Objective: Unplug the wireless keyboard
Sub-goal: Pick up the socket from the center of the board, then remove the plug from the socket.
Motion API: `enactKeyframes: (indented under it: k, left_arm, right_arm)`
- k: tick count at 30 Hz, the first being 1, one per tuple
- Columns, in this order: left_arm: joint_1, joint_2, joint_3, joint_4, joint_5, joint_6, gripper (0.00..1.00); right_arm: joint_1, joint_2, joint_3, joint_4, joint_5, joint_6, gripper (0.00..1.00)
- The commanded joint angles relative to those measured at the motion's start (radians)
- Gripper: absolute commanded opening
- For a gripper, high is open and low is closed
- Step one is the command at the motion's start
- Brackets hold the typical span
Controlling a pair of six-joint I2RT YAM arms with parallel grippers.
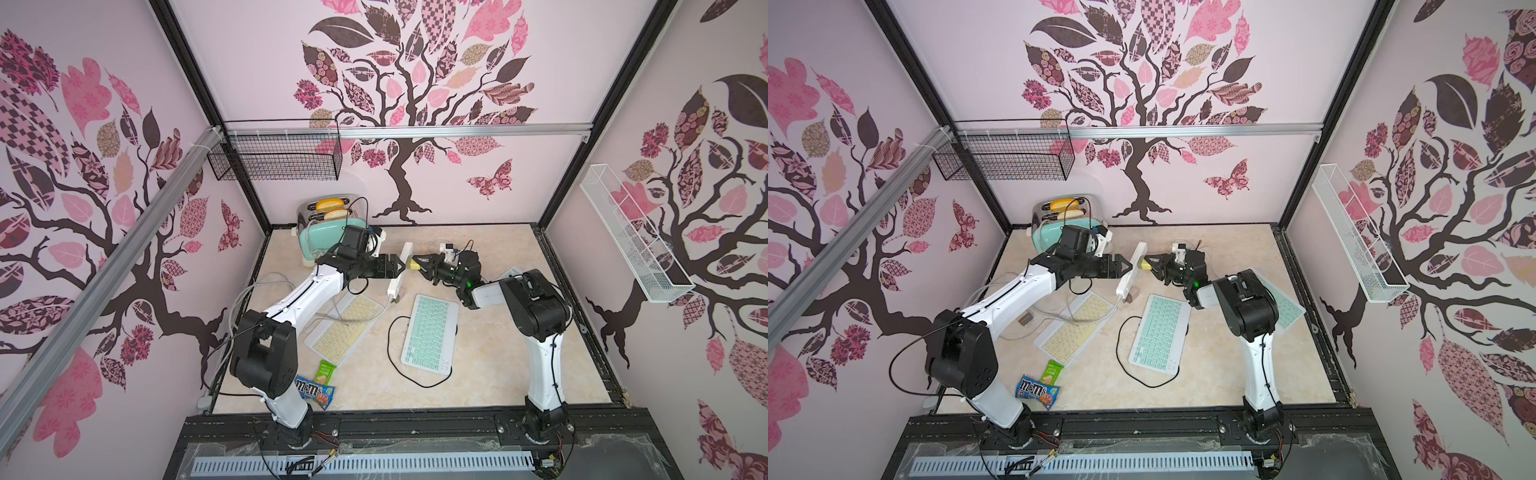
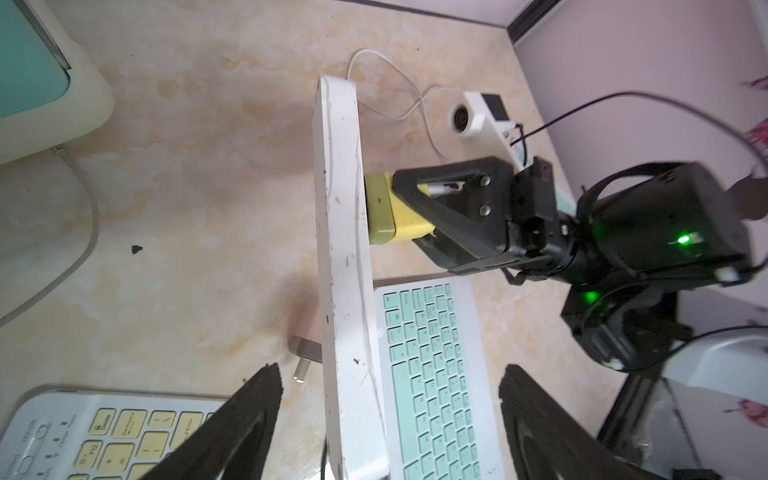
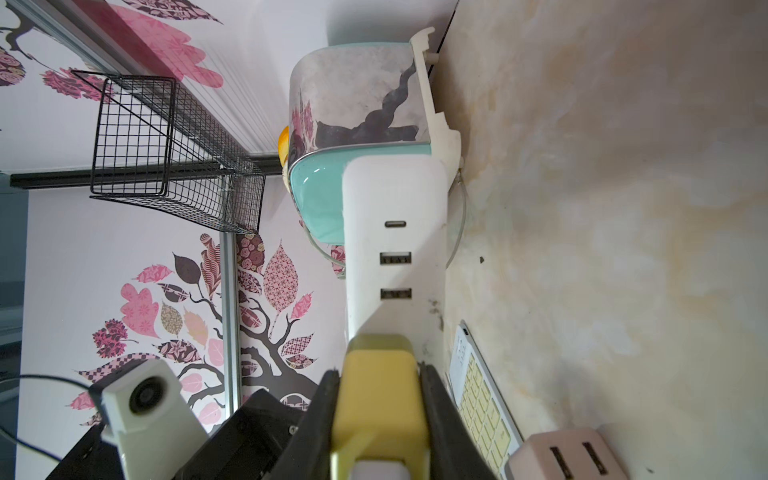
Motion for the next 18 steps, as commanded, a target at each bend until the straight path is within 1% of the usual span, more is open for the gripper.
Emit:
enactKeyframes:
  k: [1, 4, 8, 15, 18]
  left_arm:
    - [0.035, 0.009, 0.027, 0.012, 0.215, -0.015, 0.89]
    - [0.059, 0.025, 0.025, 0.024, 0.27, -0.027, 0.89]
    - [0.063, 0.058, 0.025, 0.056, 0.352, -0.047, 0.9]
    - [0.063, 0.08, 0.003, 0.097, 0.41, -0.055, 0.9]
    - [0.063, 0.082, -0.011, 0.136, 0.446, -0.078, 0.85]
  right_arm:
    - [0.008, -0.078, 0.004, 0.147, -0.09, 0.031, 0.0]
    - [0.008, -0.094, 0.001, 0.197, -0.128, 0.046, 0.0]
    - [0.008, -0.127, 0.001, 0.199, -0.165, 0.038, 0.0]
    - [0.009, -0.157, -0.001, 0.208, -0.197, 0.047, 0.0]
    - [0.01, -0.156, 0.004, 0.216, -0.203, 0.058, 0.0]
